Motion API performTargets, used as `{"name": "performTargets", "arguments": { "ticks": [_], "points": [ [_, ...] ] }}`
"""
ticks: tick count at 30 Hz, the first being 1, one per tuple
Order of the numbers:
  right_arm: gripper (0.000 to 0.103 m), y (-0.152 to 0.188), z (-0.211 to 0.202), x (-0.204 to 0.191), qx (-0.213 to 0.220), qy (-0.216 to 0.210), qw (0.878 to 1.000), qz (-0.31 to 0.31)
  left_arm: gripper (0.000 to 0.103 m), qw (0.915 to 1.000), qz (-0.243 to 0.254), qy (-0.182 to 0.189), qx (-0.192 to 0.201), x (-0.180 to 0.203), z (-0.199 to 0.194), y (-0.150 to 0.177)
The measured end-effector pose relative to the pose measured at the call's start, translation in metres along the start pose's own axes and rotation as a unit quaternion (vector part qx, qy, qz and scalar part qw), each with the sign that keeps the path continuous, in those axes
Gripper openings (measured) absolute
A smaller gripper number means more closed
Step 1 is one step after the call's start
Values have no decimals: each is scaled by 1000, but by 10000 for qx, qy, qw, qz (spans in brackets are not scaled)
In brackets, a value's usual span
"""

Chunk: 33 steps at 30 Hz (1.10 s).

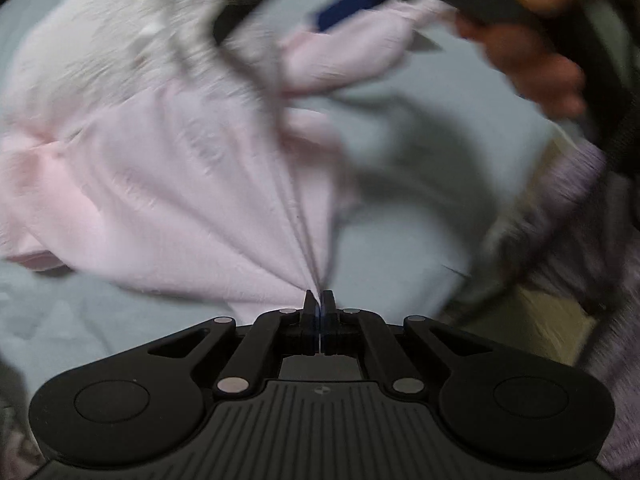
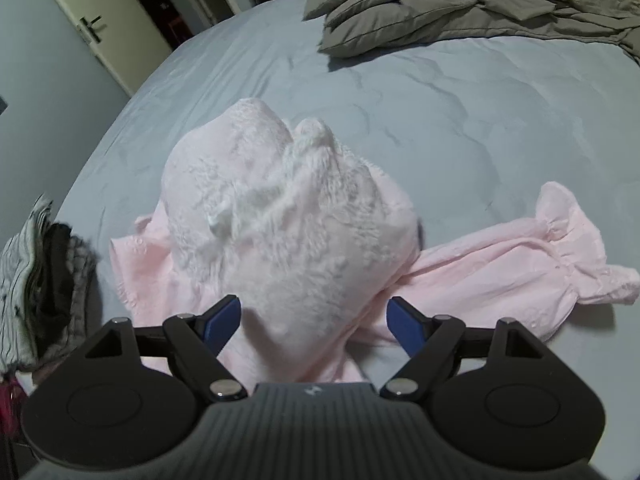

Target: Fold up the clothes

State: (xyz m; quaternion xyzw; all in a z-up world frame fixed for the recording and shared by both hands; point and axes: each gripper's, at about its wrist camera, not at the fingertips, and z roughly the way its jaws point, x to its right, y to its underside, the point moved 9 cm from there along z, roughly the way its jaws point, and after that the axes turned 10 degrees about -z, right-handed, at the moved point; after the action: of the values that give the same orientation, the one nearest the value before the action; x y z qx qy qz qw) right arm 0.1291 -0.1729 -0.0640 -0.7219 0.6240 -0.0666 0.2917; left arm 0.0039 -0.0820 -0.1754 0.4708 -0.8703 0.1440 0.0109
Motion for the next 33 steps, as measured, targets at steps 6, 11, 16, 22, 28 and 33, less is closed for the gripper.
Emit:
{"name": "performTargets", "arguments": {
  "ticks": [6, 11, 16, 22, 28, 33],
  "points": [
    [76, 16, 13, -8, -220, 84, 9993, -288, 0, 9995, -88, 257, 132, -1, -11, 2],
    [31, 22, 20, -13, -353, 102, 9977, -573, 0, 9989, -160, 371, 253, -7, -21, 0],
    [21, 32, 17, -27, -529, -46, 9932, -1034, 2, 9960, -578, 499, 460, -33, -48, -13],
    [18, 67, 12, -42, -974, -351, 9831, -1509, 23, 9909, -891, 172, 995, -76, -86, -37],
    [0, 110, 7, -56, -1556, -688, 9660, -1946, 46, 9876, -964, -302, 1198, -101, -96, -56],
    [0, 157, 6, -67, -2090, -970, 9486, -2167, 47, 9886, -647, -595, 1226, -94, -87, -63]
  ]
}}
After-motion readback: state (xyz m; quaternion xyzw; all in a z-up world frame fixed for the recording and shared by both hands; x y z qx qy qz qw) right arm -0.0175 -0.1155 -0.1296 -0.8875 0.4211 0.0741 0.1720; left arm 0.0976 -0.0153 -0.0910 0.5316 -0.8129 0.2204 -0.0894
